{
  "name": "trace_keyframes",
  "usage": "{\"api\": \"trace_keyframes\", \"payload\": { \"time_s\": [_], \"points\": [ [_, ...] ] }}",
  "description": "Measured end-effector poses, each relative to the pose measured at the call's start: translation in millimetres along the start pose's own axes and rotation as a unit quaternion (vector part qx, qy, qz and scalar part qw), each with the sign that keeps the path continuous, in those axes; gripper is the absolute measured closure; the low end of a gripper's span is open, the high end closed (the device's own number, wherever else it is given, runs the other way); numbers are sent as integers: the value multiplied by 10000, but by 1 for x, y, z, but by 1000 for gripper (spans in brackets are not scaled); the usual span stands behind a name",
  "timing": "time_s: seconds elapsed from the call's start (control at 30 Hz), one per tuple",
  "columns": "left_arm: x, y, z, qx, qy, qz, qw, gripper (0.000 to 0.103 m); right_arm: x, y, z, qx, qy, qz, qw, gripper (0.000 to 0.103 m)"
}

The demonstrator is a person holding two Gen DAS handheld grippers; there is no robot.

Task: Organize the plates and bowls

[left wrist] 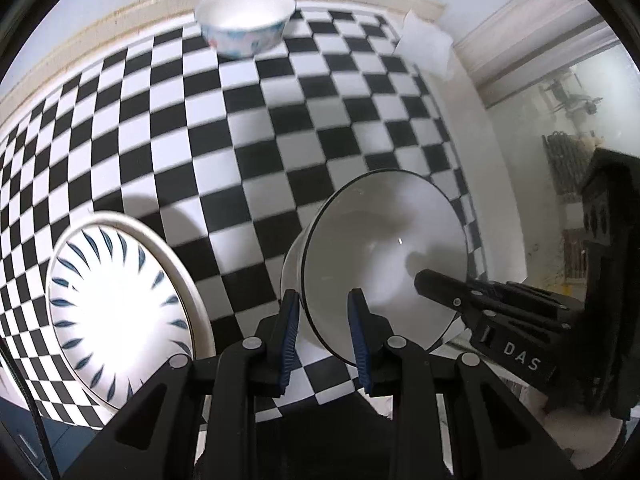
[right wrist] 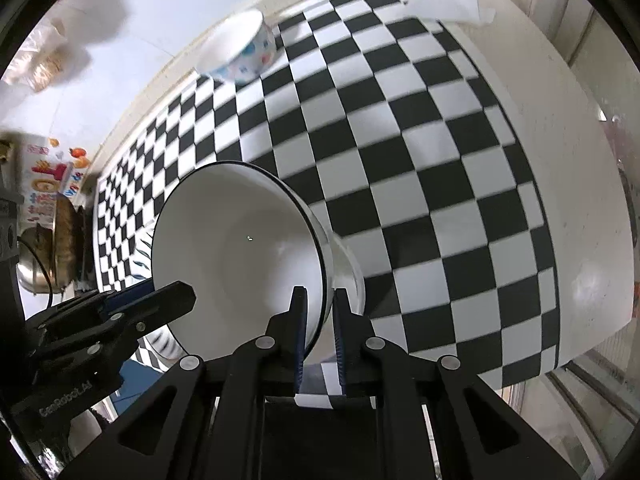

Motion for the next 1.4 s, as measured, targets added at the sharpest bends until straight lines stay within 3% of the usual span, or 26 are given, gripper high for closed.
{"api": "trace_keyframes", "payload": {
  "time_s": [0.43,0.57,0.93,1.4],
  "points": [
    [11,2,29,-343,220,139,9991,81,15,-10,22,145,189,104,9997,87],
    [11,2,30,-288,207,118,9993,81,13,-11,21,52,263,157,9995,83],
    [12,-10,23,-307,91,296,9990,81,17,-9,19,15,331,115,9994,84],
    [2,2,-1,-356,-295,39,9989,80,19,-10,-5,13,193,0,9998,84]
  ]
}}
Point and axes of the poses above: each gripper's, at about its wrist camera, not at the fingertips, and z roughly the way its jaws point, y to its left, x to its underside, the point moved 5 cm from there along z, roughly the way its jaws point, and after that the axes turned 6 degrees about -x, right-handed, at the moved point
